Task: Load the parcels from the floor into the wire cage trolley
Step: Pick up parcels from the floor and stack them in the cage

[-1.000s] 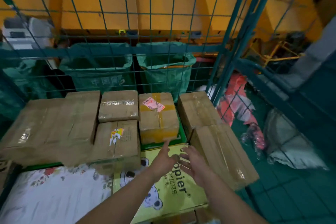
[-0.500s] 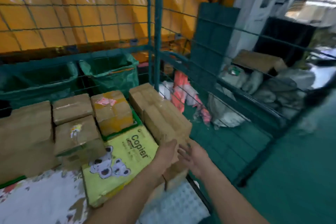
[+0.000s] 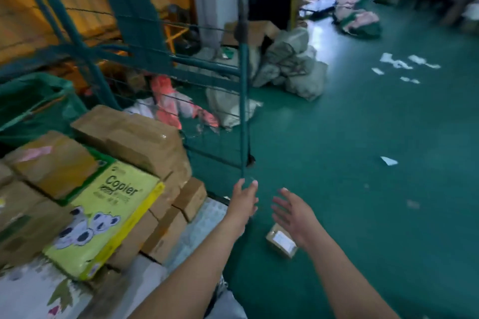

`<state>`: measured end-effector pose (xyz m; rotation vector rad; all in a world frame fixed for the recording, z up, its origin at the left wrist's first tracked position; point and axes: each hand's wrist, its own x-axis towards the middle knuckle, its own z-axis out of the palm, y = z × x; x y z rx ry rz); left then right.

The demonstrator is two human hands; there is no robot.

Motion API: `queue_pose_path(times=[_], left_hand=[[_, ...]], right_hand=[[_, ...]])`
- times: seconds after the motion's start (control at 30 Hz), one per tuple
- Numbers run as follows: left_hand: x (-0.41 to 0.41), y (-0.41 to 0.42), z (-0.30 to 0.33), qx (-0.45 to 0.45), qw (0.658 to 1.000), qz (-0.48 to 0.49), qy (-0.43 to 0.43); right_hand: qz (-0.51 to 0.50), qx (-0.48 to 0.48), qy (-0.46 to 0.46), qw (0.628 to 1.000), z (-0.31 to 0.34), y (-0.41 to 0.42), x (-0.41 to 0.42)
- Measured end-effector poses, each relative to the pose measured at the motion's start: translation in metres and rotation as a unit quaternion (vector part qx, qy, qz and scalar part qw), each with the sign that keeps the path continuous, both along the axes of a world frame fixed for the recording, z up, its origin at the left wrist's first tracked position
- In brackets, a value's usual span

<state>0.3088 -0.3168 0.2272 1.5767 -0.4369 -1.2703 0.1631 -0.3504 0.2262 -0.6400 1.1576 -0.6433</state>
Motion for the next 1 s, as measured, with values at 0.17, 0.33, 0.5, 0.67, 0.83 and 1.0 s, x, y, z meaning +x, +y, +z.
queue_pose_path(times=[0.17,0.33,0.5,0.67,0.83,1.0], left_hand=[[-0.068,0.010,-0.022,0.026,0.995,-0.090,-0.029],[-0.131,0.017,-0.040,0.040,0.974,-0.218,-0.050],[-0.180,0.015,-0.055,0.048,0.945,-0.314,-0.079],[-0.222,0.012,-0.065,0.054,0.902,-0.421,-0.075],[-0.252,-0.006,-0.065,0.053,0.858,-0.507,-0.066],[-0.277,-0.018,-0.060,0.053,0.808,-0.585,-0.046]], right_hand=[[-0.126,0.012,0.012,0.992,-0.018,0.038,-0.106],[-0.257,0.027,0.024,0.966,-0.036,0.078,-0.188],[-0.362,0.062,0.039,0.929,-0.042,0.114,-0.229],[-0.455,0.092,0.020,0.886,-0.045,0.147,-0.254],[-0.545,0.109,0.033,0.831,-0.044,0.162,-0.265],[-0.597,0.159,0.056,0.785,-0.044,0.176,-0.251]])
